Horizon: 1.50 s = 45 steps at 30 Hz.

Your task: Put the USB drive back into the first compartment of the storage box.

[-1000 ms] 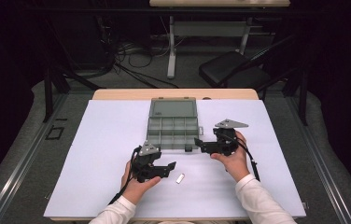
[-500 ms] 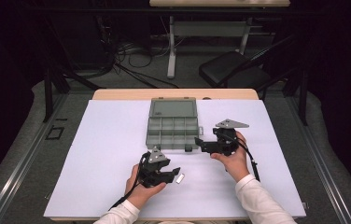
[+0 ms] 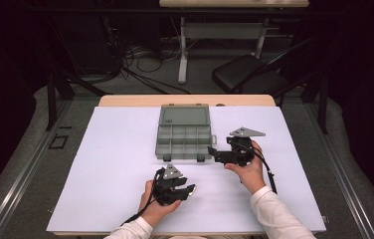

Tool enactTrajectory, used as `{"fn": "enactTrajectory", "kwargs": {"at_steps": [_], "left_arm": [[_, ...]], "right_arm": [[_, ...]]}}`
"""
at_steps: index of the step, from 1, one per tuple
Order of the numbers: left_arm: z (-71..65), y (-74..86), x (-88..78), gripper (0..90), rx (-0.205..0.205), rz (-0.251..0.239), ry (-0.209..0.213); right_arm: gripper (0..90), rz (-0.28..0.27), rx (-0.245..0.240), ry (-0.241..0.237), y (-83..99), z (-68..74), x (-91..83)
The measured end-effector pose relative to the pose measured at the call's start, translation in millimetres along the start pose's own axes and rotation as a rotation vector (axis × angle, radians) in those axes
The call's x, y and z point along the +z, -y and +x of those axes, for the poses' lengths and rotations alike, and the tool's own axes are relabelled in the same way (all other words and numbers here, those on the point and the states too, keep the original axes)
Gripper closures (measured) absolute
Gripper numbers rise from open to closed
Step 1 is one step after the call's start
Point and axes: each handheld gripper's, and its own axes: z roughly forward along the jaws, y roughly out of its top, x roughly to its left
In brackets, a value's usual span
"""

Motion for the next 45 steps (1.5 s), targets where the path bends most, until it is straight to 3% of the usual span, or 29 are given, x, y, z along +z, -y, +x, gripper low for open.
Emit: {"fn": "enactTrajectory", "kwargs": {"at_steps": [3, 9, 34, 45], "left_arm": [[-2.0, 1.8, 5.1, 60.0, -0.001, 0.027, 0.011], [-4.8, 3.9, 10.9, 62.2, 0.016, 0.046, -0.011], [-14.0, 9.2, 20.3, 75.0, 0.041, 0.026, -0.082], [-14.7, 9.4, 20.5, 77.8, 0.041, 0.028, -0.074]], "right_arm": [[13.6, -0.003, -0.001, 0.002, -0.1, -0.3, -0.4], [13.8, 0.005, 0.001, 0.002, 0.8, -0.2, 0.7], [14.0, 0.010, 0.004, 0.005, 1.5, -2.0, 2.1], [14.2, 0.011, 0.011, 0.008, 1.9, -2.9, 2.7]]}}
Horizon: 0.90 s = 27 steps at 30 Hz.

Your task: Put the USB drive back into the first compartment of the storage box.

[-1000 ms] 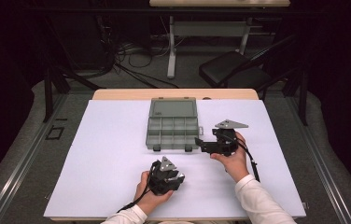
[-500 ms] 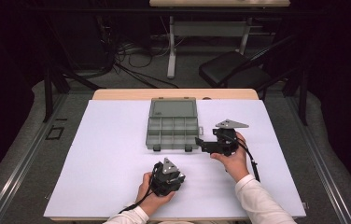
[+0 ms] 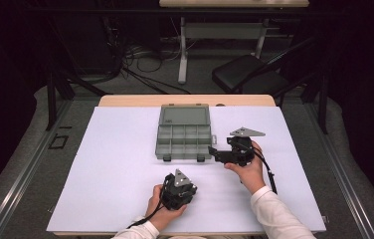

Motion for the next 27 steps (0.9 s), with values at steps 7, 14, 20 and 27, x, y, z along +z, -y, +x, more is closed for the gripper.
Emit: {"fn": "enactTrajectory", "kwargs": {"at_steps": [7, 14, 20, 27], "left_arm": [[-0.1, 0.4, 0.5, 78.6, 0.001, -0.003, -0.005], [-1.0, 0.8, 0.9, 78.8, -0.004, -0.006, -0.010], [-0.7, 0.6, 0.9, 79.0, -0.027, -0.009, -0.011], [-1.1, 0.8, 0.7, 79.1, -0.056, -0.014, -0.014]], "right_arm": [[14.2, 0.001, -0.001, 0.000, 0.1, 0.0, 0.4], [14.3, 0.002, 0.001, 0.003, 0.2, -0.1, 0.5], [14.3, 0.002, -0.001, 0.002, 0.3, -0.1, 0.6], [14.3, 0.006, 0.000, 0.001, 0.6, 0.0, 1.1]]}}
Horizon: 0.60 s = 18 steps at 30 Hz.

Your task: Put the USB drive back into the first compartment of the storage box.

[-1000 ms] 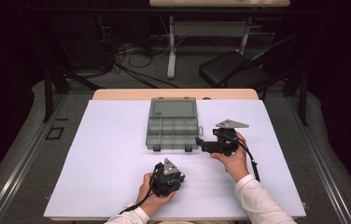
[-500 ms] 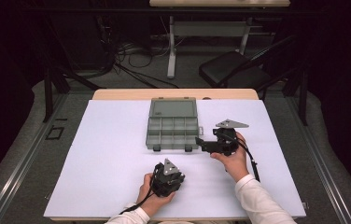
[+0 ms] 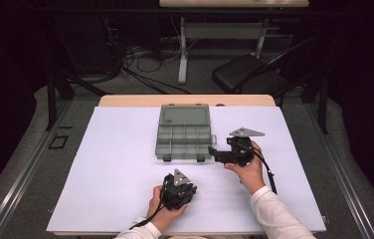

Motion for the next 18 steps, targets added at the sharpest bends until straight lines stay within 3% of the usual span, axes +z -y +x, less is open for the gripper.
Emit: {"fn": "enactTrajectory", "kwargs": {"at_steps": [8, 18], "left_arm": [[2.3, -0.8, -0.7, 79.2, -0.009, -0.004, -0.002], [23.7, -7.3, -11.7, 79.1, -0.046, -0.032, -0.001]], "right_arm": [[14.4, -0.005, -0.003, 0.000, 0.1, 0.6, 0.3], [14.4, -0.009, 0.009, -0.001, -0.7, -1.1, 2.0]]}}
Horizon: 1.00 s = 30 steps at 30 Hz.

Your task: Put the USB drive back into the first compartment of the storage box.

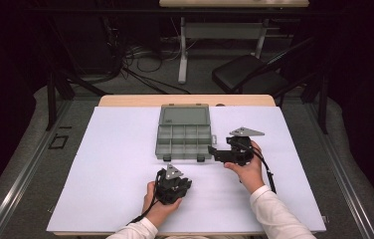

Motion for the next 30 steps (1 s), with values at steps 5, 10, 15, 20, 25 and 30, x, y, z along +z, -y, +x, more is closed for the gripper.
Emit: {"fn": "enactTrajectory", "kwargs": {"at_steps": [5, 10, 15, 20, 25, 30], "left_arm": [[11.3, -4.3, -7.6, 79.2, -0.034, -0.027, -0.013], [23.2, -9.0, -13.6, 79.2, -0.068, -0.040, -0.023], [35.0, -12.1, -18.6, 79.2, -0.089, -0.041, -0.035], [41.9, -14.0, -20.9, 79.1, -0.105, -0.044, -0.047], [49.8, -15.9, -27.7, 79.1, -0.116, -0.057, -0.068], [58.2, -18.6, -32.5, 79.2, -0.137, -0.071, -0.075]], "right_arm": [[14.3, 0.002, 0.006, -0.002, 0.3, -1.9, 1.4], [14.3, 0.008, 0.010, 0.006, 0.6, -2.0, 0.5], [14.3, 0.009, 0.008, 0.013, 0.5, -2.4, -0.4], [14.3, 0.006, 0.012, 0.010, 1.1, -1.8, -0.9], [14.3, -0.002, 0.012, 0.006, 0.4, -2.2, -1.9], [14.3, 0.002, 0.001, 0.008, 1.0, -0.5, -2.1]]}}
